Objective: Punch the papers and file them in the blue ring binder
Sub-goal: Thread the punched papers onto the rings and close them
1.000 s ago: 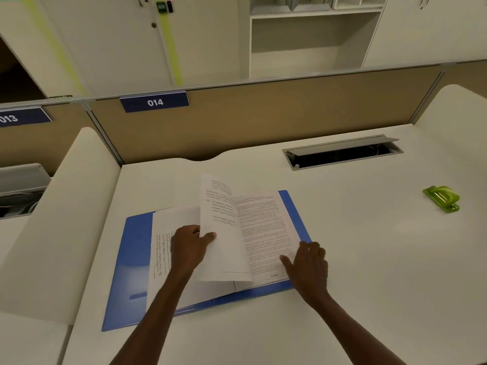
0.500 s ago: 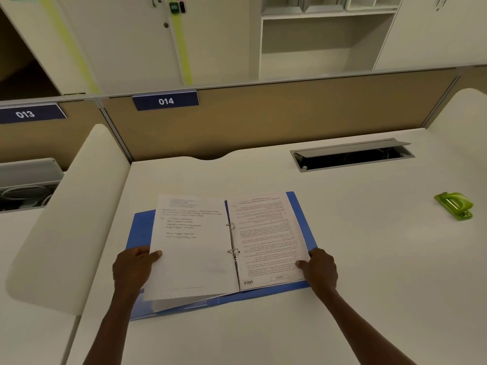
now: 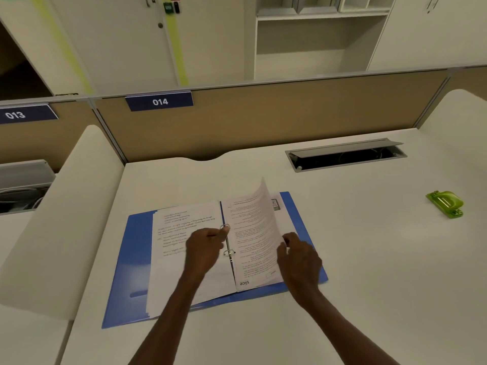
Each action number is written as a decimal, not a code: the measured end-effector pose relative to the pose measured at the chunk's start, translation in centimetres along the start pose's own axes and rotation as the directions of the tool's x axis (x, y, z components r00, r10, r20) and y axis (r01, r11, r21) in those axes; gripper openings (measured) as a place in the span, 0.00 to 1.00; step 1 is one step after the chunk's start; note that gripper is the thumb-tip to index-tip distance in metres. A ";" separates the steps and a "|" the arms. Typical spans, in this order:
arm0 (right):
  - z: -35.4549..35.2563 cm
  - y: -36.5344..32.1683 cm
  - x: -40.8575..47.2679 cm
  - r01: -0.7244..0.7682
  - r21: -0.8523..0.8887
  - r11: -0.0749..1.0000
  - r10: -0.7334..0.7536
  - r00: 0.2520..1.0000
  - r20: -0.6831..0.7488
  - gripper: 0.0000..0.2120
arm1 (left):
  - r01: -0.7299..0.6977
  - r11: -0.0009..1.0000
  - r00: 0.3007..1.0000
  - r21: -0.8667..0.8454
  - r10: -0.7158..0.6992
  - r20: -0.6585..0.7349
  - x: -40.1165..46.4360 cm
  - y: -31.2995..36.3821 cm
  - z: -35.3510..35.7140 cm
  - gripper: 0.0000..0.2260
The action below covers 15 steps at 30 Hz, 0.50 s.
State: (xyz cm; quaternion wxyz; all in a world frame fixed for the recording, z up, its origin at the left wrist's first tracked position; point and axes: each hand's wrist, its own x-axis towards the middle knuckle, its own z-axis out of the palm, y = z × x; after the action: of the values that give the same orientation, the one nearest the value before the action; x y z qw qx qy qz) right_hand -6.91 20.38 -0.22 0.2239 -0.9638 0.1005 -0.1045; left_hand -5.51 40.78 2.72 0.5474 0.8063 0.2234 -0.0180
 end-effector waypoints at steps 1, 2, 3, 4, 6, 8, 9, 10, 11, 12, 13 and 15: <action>-0.3 -0.9 -0.6 0.062 0.014 0.998 -0.062 0.998 -0.031 0.05 | 0.007 0.999 0.999 -0.047 -0.006 0.034 -0.2 0.9 1.1 0.14; -0.5 -1.6 -1.2 0.133 0.034 0.991 -0.131 0.989 -0.065 0.05 | 0.014 0.996 0.998 -0.083 -0.009 0.058 -0.2 1.7 2.1 0.16; -0.5 -2.3 -1.7 0.215 0.053 0.975 -0.210 0.973 -0.094 0.07 | 0.020 0.994 0.997 -0.111 -0.013 0.071 -0.2 2.3 2.9 0.16; -0.4 -2.8 -2.3 0.310 0.060 0.949 -0.302 0.946 -0.116 0.09 | 0.027 0.991 0.997 -0.131 -0.018 0.072 -0.2 2.8 3.4 0.16; 0.0 -3.6 -3.5 0.449 0.076 0.890 -0.444 0.893 -0.066 0.12 | 0.002 0.997 1.000 -0.079 0.000 0.030 0.1 3.1 3.8 0.14; 0.2 -4.0 -4.2 0.426 0.143 0.893 -0.438 0.897 0.063 0.25 | -0.046 0.995 0.998 0.087 0.050 -0.040 0.4 2.8 3.3 0.13; 0.4 -3.9 -4.3 0.382 0.172 0.908 -0.402 0.910 0.105 0.31 | -0.058 0.989 0.996 0.136 0.067 -0.064 0.6 2.5 2.8 0.12; 0.6 -3.6 -4.2 0.331 0.198 0.923 -0.359 0.924 0.131 0.33 | -0.065 0.987 0.994 0.147 0.076 -0.073 0.8 2.2 2.2 0.11; 0.7 -3.2 -3.9 0.277 0.219 0.936 -0.312 0.939 0.146 0.33 | -0.067 0.988 0.994 0.137 0.079 -0.080 0.9 1.9 1.4 0.10; 0.9 -2.5 -3.3 0.225 0.225 0.948 -0.263 0.953 0.153 0.30 | -0.067 0.989 0.993 0.128 0.079 -0.088 1.1 1.5 0.6 0.10; 1.1 -1.7 -2.6 0.173 0.211 0.962 -0.208 0.966 0.156 0.26 | -0.070 0.990 0.992 0.125 0.082 -0.095 1.2 1.1 -0.2 0.09; 1.7 0.5 -1.3 0.053 0.111 0.992 -0.074 0.979 0.191 0.23 | -0.079 0.989 0.989 0.121 0.093 -0.112 1.4 0.2 -1.9 0.09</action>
State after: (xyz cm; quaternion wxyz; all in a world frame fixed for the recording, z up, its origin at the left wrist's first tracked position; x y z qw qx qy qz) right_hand -7.79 20.98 -2.09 0.2797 -0.9589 0.0416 -0.0218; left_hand -4.53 42.85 3.28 0.4857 0.8454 0.2187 0.0401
